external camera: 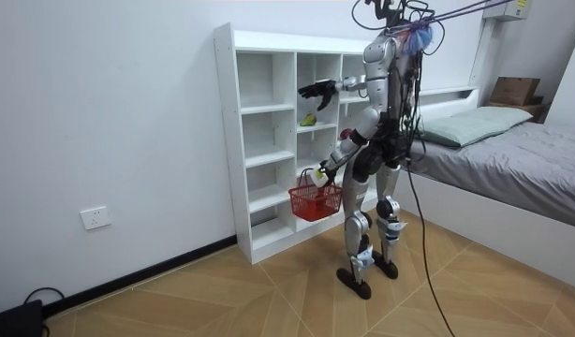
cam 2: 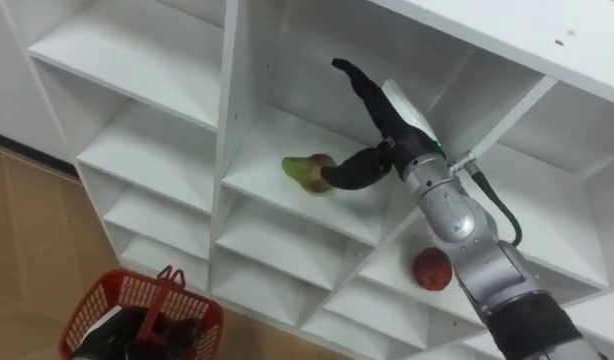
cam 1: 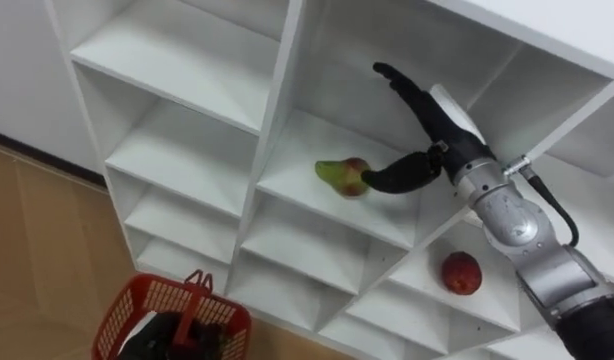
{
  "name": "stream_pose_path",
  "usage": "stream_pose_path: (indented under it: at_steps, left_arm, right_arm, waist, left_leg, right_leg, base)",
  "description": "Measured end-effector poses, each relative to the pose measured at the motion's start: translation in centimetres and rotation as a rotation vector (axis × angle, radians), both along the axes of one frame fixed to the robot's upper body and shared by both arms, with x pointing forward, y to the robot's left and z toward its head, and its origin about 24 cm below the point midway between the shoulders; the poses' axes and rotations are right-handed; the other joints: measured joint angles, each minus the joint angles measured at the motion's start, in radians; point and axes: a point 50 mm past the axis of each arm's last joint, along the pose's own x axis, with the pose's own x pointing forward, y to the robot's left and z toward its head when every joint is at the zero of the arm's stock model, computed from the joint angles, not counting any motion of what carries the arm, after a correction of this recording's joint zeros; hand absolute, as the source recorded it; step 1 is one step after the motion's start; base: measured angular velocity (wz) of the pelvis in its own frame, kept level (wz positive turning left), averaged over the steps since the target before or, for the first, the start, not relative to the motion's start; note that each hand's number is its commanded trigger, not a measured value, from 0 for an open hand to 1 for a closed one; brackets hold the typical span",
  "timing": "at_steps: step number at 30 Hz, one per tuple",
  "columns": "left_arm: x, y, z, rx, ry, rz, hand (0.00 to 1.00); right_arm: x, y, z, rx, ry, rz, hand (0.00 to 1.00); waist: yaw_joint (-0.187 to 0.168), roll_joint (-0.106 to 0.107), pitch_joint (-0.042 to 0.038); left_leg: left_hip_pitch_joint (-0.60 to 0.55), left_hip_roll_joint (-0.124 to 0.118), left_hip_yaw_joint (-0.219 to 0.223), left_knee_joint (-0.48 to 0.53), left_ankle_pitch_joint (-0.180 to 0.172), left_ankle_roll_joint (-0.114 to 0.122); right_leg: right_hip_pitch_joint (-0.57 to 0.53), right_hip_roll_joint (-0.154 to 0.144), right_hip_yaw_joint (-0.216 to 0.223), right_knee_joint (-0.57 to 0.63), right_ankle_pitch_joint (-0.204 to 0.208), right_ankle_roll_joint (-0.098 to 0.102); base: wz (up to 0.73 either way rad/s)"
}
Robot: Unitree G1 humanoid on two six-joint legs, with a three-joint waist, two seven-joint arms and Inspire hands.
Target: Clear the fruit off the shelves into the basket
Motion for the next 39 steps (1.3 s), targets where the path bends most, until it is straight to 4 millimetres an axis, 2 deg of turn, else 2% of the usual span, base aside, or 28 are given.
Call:
stream_pose_path:
  at_steps: [4, 10, 15, 18, 26, 34, 39]
  left_arm:
    - [-0.2, -0.4, -0.2, 0.000, 0.024, -0.037, 1.00]
    - [-0.1, -0.7, -0.3, -0.005, 0.024, -0.039, 1.00]
    - [0.0, -1.0, -0.3, -0.011, 0.023, -0.036, 1.00]
    - [0.0, -1.1, -0.4, -0.014, 0.025, -0.038, 1.00]
    - [0.0, -1.5, -0.5, -0.023, 0.027, -0.040, 1.00]
    - [0.0, -1.9, -0.6, -0.028, 0.023, -0.035, 1.00]
    - [0.0, -2.3, -0.6, -0.035, 0.019, -0.033, 1.00]
  right_arm:
    - [0.0, 0.0, -0.1, 0.000, 0.004, -0.003, 0.00]
    - [0.0, -0.1, -0.6, 0.013, 0.019, -0.023, 0.00]
    - [0.0, 0.6, -0.9, 0.038, 0.026, -0.018, 0.00]
    - [0.0, 0.7, -0.9, 0.042, 0.026, -0.016, 0.00]
    - [0.0, 0.3, -1.6, 0.030, 0.054, -0.034, 0.00]
    - [0.2, -0.2, -2.0, 0.024, 0.074, -0.058, 0.00]
    - [0.2, -0.2, -1.9, 0.025, 0.067, -0.064, 0.00]
  waist:
    - [0.002, 0.015, 0.0097]
    - [0.016, 0.020, 0.0088]
    - [0.025, 0.021, 0.0073]
    - [0.031, 0.024, 0.0032]
    - [0.051, 0.031, 0.0038]
    - [0.050, 0.041, 0.0093]
    - [0.051, 0.048, 0.0080]
  left_leg:
    - [-0.029, -0.005, -0.001, 0.017, 0.000, 0.001]
    - [-0.040, -0.009, -0.002, 0.016, 0.005, 0.002]
    - [-0.051, -0.009, -0.005, 0.019, 0.005, 0.002]
    - [-0.066, -0.010, -0.005, 0.023, 0.006, 0.002]
    - [-0.080, -0.011, -0.008, 0.031, 0.006, 0.003]
    - [-0.086, -0.011, -0.009, 0.028, 0.006, 0.003]
    - [-0.086, -0.011, -0.010, 0.028, 0.006, 0.003]
  right_leg:
    - [-0.018, -0.003, -0.001, 0.000, 0.000, 0.000]
    - [-0.031, -0.006, -0.002, 0.003, 0.000, 0.000]
    - [-0.041, -0.006, -0.005, 0.003, 0.000, 0.000]
    - [-0.055, -0.006, -0.007, 0.004, 0.000, 0.000]
    - [-0.065, -0.007, 0.001, 0.005, 0.000, 0.000]
    - [-0.067, -0.006, 0.004, 0.006, 0.000, 0.000]
    - [-0.067, -0.006, 0.005, 0.006, 0.000, 0.000]
  base:
    - [0.00]
    - [0.00]
    - [0.01]
    - [0.01]
    - [0.01]
    - [0.00]
    - [0.00]
